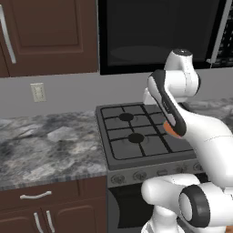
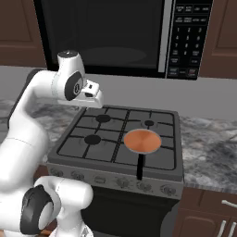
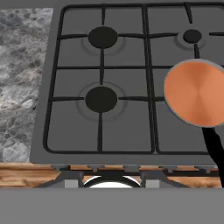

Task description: Retrieve the steak from the fridge and place it on the saucepan with marinade on the stove.

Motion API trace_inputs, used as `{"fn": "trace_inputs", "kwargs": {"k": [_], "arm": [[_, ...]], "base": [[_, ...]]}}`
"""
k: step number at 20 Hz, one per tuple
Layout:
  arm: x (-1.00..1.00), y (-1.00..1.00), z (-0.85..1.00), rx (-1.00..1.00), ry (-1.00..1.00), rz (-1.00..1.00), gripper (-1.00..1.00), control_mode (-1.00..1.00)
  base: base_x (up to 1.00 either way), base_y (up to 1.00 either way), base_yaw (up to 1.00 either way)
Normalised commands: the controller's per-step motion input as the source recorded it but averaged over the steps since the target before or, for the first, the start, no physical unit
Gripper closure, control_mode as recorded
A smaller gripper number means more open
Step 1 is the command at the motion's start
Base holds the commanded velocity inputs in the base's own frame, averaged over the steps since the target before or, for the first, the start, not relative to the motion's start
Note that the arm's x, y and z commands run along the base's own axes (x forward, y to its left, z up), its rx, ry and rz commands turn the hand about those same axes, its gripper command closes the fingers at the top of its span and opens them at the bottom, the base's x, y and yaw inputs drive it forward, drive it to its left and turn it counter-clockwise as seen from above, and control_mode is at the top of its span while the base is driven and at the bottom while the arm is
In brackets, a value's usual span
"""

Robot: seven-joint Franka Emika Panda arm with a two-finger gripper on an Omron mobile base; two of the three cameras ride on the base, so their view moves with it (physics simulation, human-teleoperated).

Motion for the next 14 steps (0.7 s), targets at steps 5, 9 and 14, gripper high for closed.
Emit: {"fn": "trace_inputs", "kwargs": {"k": [5,9,14], "arm": [[-0.72,-0.1,0.0,0.0,-0.18,-0.03,-1.0,-1.0],[-0.99,-0.32,0.0,0.0,-0.29,-0.09,-1.0,-1.0],[-0.94,-0.09,0.0,0.0,-0.29,-0.05,-1.0,-1.0]], "base": [[0.0,0.0,0.0],[0.0,0.0,0.0],[0.0,0.0,0.0]]}}
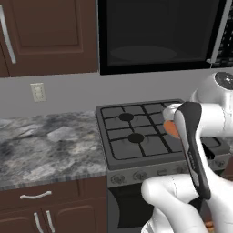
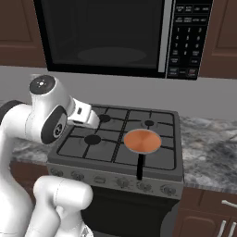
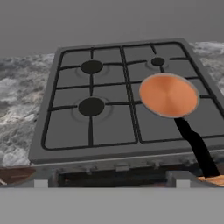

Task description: Retrieve the steak from the fridge and place it on the saucepan with marinade on the stove.

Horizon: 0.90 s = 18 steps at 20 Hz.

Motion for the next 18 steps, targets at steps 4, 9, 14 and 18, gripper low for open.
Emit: {"fn": "trace_inputs", "kwargs": {"k": [4,9,14,18], "arm": [[-0.59,0.0,0.0,0.0,-0.19,0.0,-1.0,-1.0],[-0.53,0.0,0.0,-0.02,-0.19,0.0,-1.0,-1.0],[-0.23,0.0,0.0,-0.01,-0.07,0.0,-1.0,1.0],[0.0,0.0,0.0,0.0,0.0,0.0,-1.0,1.0]], "base": [[0.0,0.0,0.0],[0.0,0.0,0.0],[0.0,0.0,0.0],[-0.18,0.0,0.0]]}}
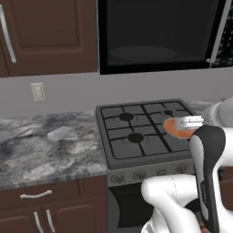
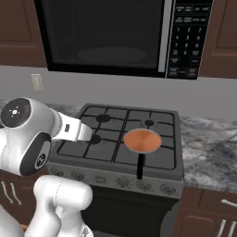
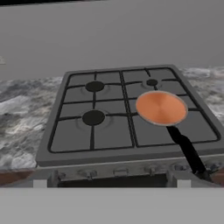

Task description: Retrieve the steak from the fridge and place it on the saucepan with marinade on the stove.

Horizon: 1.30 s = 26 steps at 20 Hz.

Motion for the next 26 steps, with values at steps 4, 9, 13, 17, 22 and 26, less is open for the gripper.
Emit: {"fn": "trace_inputs", "kwargs": {"k": [4,9,13,17,22,26], "arm": [[0.0,0.0,0.0,0.0,0.0,0.0,-1.0,1.0],[0.0,0.0,0.0,0.0,0.0,0.0,-1.0,1.0],[0.0,0.0,0.0,0.0,0.0,0.0,-1.0,1.0],[0.0,0.0,0.0,0.0,0.0,0.0,-1.0,1.0],[0.0,0.0,0.0,0.0,0.0,0.0,-1.0,1.0],[0.0,0.0,0.0,0.0,0.0,0.0,-1.0,1.0]], "base": [[-0.59,-0.11,0.0],[-0.71,-0.26,-0.05],[-0.58,-0.26,-0.07],[-0.48,-0.55,-0.09],[-0.36,-0.9,-0.05],[-0.27,-1.0,-0.03]]}}
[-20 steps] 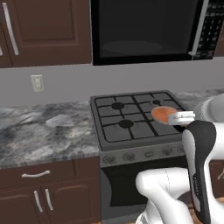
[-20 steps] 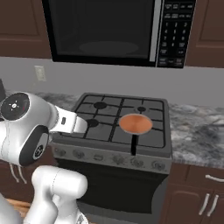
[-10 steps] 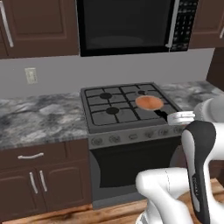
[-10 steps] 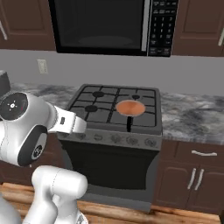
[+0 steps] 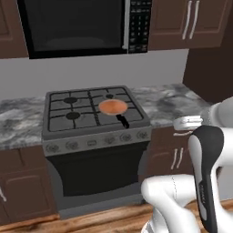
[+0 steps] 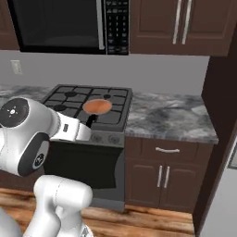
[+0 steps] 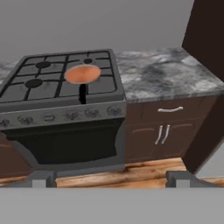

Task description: Retrieve the steak from the fridge and place it on the saucepan with marinade on the stove.

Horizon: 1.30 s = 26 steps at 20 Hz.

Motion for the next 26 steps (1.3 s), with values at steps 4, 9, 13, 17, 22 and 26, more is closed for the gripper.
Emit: {"fn": "trace_inputs", "kwargs": {"k": [4,9,13,17,22,26], "arm": [[0.0,0.0,0.0,0.0,0.0,0.0,-1.0,1.0],[0.0,0.0,0.0,0.0,0.0,0.0,-1.0,1.0],[0.0,0.0,0.0,0.0,0.0,0.0,-1.0,1.0],[0.0,0.0,0.0,0.0,0.0,0.0,-1.0,1.0],[0.0,0.0,0.0,0.0,0.0,0.0,-1.0,1.0],[0.0,0.0,0.0,0.0,0.0,0.0,-1.0,1.0]], "base": [[-0.26,-1.0,0.0],[-0.37,-1.0,0.0],[-0.52,-1.0,0.0],[-0.53,-1.0,0.0],[-0.5,-1.0,0.0],[-0.38,-0.93,0.0]]}}
